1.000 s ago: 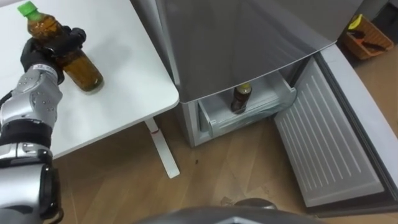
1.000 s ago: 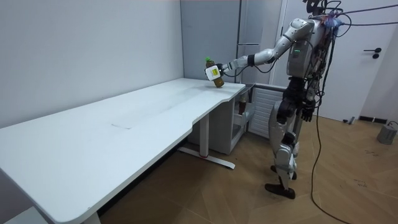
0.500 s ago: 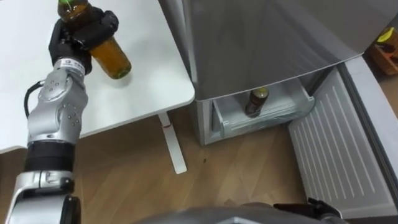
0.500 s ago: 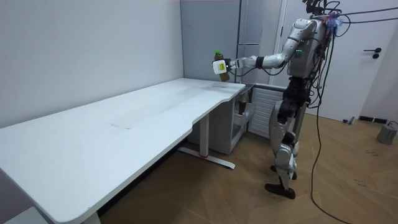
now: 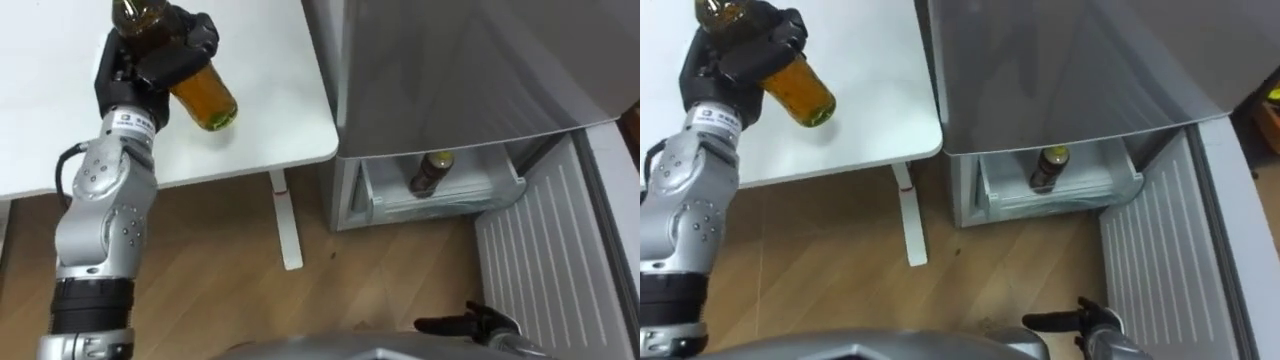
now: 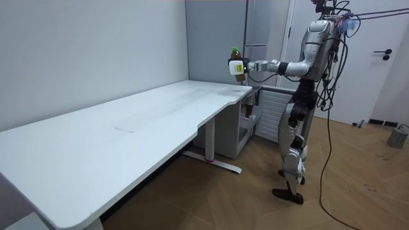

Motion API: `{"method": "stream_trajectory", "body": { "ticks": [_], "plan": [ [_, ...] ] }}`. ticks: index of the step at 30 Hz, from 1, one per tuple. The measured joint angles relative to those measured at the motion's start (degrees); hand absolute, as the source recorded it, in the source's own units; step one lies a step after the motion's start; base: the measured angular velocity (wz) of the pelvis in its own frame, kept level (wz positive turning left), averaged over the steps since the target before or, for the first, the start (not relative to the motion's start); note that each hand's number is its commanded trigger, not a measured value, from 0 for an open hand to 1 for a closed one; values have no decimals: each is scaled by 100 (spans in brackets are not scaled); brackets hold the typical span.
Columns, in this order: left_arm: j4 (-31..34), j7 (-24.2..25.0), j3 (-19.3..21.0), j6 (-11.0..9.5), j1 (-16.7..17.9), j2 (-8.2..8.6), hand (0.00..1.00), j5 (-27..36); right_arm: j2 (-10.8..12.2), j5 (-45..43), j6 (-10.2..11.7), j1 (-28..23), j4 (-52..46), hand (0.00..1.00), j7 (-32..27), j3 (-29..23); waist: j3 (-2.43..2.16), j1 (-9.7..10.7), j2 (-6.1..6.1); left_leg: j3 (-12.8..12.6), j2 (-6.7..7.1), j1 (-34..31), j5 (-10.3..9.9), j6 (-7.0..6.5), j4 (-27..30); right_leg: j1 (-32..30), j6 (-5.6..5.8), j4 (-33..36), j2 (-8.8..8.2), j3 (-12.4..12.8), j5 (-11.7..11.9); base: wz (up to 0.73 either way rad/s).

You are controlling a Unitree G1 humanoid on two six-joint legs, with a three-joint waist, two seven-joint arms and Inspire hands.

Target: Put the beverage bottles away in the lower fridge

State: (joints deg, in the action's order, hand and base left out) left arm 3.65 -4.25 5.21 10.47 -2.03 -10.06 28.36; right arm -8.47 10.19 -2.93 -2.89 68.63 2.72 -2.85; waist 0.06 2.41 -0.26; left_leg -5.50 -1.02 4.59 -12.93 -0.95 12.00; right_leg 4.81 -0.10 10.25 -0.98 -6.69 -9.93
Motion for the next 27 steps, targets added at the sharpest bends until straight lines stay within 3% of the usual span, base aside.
{"method": "stream_trajectory", "body": {
  "ticks": [5, 14, 27],
  "plan": [
    [156, 67, -122, 0, 362, 190, 100, -34, 8, -60, -17, 15, -293, 0, 161, 347, -3, -122, -11, 53, 39, -98, 0, 0, 34, -28, 0, -55, -11, -131, -1, 11],
    [150, 167, -618, 0, 915, 204, 100, 168, 23, -64, -38, 69, -1103, 0, 377, 838, 32, -142, -72, 95, 8, -99, 0, 0, 28, 1, 0, -47, -65, -223, -2, 3],
    [-296, 202, -612, 0, 1180, 285, 100, 1218, 133, -359, -109, -45, -2519, 0, 910, 1122, 14, -503, -218, 147, 51, -209, 3, -3, 101, -50, 1, 36, -63, -326, -13, 3]
  ]
}}
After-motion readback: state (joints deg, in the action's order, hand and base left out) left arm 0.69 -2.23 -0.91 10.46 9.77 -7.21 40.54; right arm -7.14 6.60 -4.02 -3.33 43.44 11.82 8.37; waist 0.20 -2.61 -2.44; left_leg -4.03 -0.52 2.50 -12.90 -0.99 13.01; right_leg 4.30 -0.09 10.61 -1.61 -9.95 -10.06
